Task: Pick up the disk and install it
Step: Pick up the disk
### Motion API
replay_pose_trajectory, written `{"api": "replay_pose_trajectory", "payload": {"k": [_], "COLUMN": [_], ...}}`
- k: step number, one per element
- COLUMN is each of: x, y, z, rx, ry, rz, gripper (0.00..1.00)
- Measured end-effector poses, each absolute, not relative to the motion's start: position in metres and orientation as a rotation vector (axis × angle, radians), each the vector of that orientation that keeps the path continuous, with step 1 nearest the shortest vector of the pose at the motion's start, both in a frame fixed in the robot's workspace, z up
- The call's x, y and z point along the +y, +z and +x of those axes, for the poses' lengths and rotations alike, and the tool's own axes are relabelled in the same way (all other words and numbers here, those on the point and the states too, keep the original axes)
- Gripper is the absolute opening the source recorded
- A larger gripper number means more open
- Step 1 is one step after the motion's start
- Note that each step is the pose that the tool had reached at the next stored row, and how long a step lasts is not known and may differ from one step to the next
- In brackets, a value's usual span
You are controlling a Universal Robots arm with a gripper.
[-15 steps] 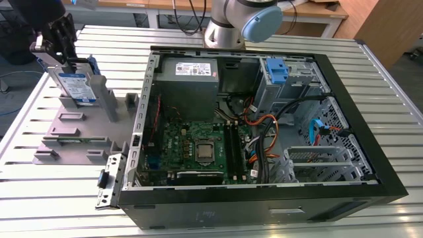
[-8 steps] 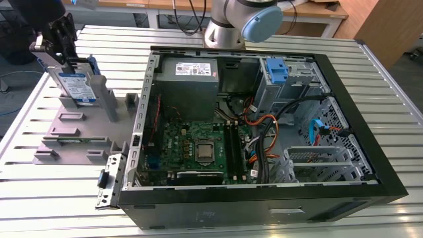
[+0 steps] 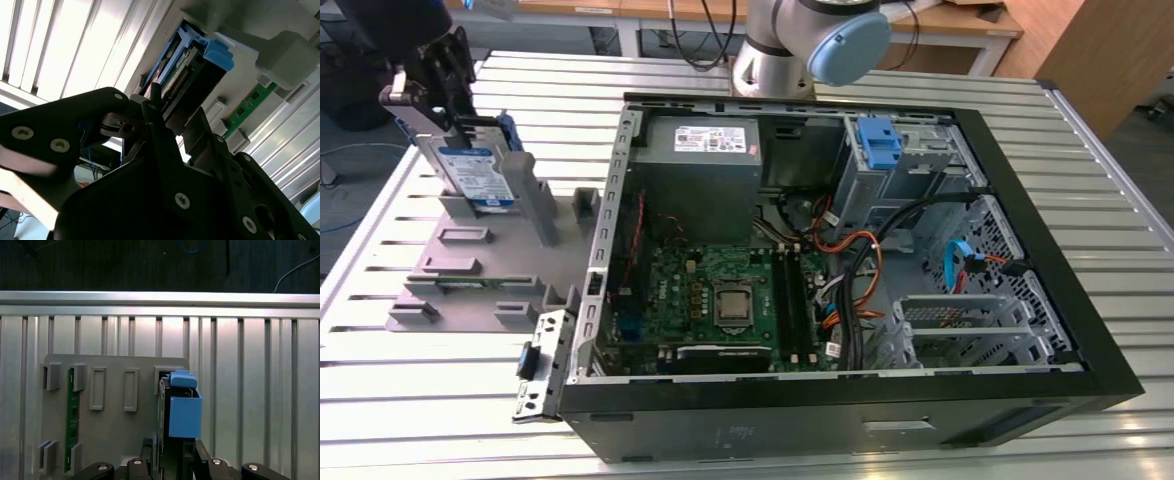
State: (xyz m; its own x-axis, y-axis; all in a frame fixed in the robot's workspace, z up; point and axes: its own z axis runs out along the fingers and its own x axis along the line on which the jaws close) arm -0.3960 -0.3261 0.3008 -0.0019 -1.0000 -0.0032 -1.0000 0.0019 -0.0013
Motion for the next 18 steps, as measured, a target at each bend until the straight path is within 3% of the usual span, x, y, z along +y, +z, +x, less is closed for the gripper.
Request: {"api": "replay_pose_trajectory", "payload": {"k": [18], "x": [-0.3256], "y": [0.3016], "z": [-0.3968], "rx": [2.22], "ry": [0.004], "rz": [-2.216], "gripper": [0.44]}}
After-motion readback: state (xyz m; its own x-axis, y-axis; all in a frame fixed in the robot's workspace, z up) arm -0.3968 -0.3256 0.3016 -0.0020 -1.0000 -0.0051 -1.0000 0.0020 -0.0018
